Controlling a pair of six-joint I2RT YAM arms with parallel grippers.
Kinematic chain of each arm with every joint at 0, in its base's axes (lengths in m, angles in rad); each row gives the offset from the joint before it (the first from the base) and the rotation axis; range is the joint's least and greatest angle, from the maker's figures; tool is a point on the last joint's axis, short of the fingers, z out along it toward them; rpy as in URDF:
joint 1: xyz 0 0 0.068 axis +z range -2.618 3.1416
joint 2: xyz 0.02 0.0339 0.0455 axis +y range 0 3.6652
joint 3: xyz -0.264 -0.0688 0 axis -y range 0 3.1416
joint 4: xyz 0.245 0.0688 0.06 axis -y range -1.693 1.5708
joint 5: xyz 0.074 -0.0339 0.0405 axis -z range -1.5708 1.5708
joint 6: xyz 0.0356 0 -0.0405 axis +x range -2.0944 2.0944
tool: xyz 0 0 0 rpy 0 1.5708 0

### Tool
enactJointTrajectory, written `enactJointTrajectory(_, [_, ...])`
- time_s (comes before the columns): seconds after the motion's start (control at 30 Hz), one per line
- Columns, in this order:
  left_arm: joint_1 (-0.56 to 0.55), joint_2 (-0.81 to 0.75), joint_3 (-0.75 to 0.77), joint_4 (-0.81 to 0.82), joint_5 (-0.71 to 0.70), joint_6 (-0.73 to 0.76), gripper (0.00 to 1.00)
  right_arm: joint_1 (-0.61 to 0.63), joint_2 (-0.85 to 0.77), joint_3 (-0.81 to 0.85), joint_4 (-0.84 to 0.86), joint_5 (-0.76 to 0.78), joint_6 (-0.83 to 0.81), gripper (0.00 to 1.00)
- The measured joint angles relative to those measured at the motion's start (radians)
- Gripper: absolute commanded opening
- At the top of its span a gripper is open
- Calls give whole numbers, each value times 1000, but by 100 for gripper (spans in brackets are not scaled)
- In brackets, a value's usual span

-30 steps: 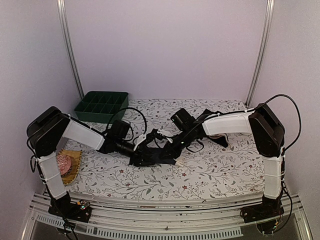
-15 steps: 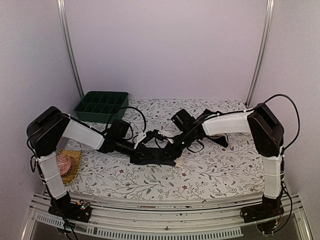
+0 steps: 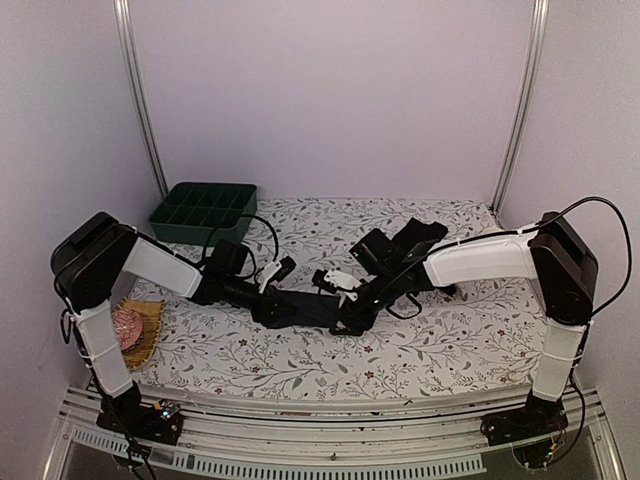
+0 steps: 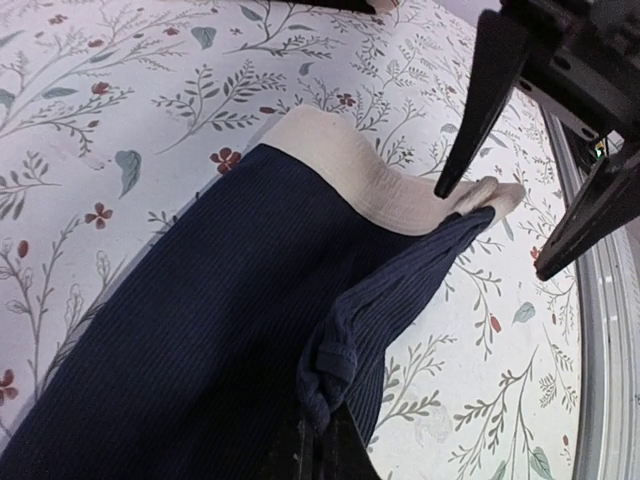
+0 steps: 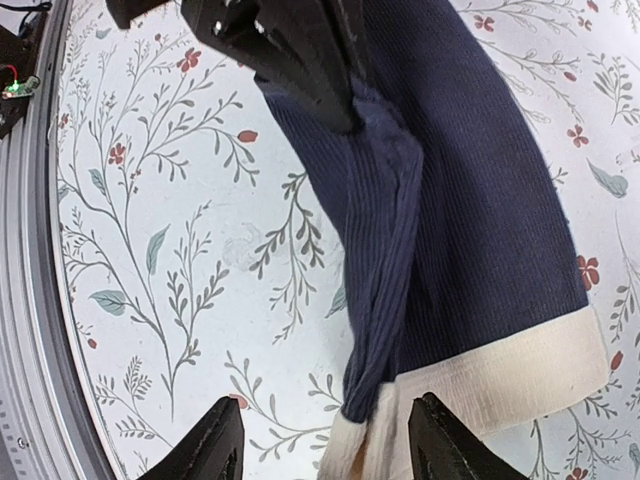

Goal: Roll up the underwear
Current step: Fold the underwear at the center of the board.

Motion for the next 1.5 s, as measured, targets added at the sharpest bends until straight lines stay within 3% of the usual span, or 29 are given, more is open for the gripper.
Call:
enactJointTrajectory(0.43, [55, 11, 4, 0, 31, -42, 0, 10, 8, -49, 69, 133, 4, 55])
enactJointTrajectory(0.57, [55, 13, 4, 0, 39, -42, 0, 10, 43, -49, 97, 153, 7, 42])
enactJointTrajectory(0.77, [58, 13, 4, 0, 46, -49, 0, 9, 58, -50, 122, 165, 24, 12])
enactJointTrajectory(0.87, [60, 13, 4, 0, 47, -49, 0, 2, 58, -51, 135, 146, 27, 6])
enactJointTrajectory(1.23, [63, -31, 13, -10, 38, -33, 0, -61, 65, 6, 97, 45, 113, 4])
enactJointTrajectory(1.33, [64, -31, 34, -23, 21, -31, 0, -85, 84, 37, 86, 27, 144, 15])
enactJointTrajectory(1.5, [64, -21, 75, -56, -16, -32, 0, -127, 116, 46, 66, 11, 188, 16])
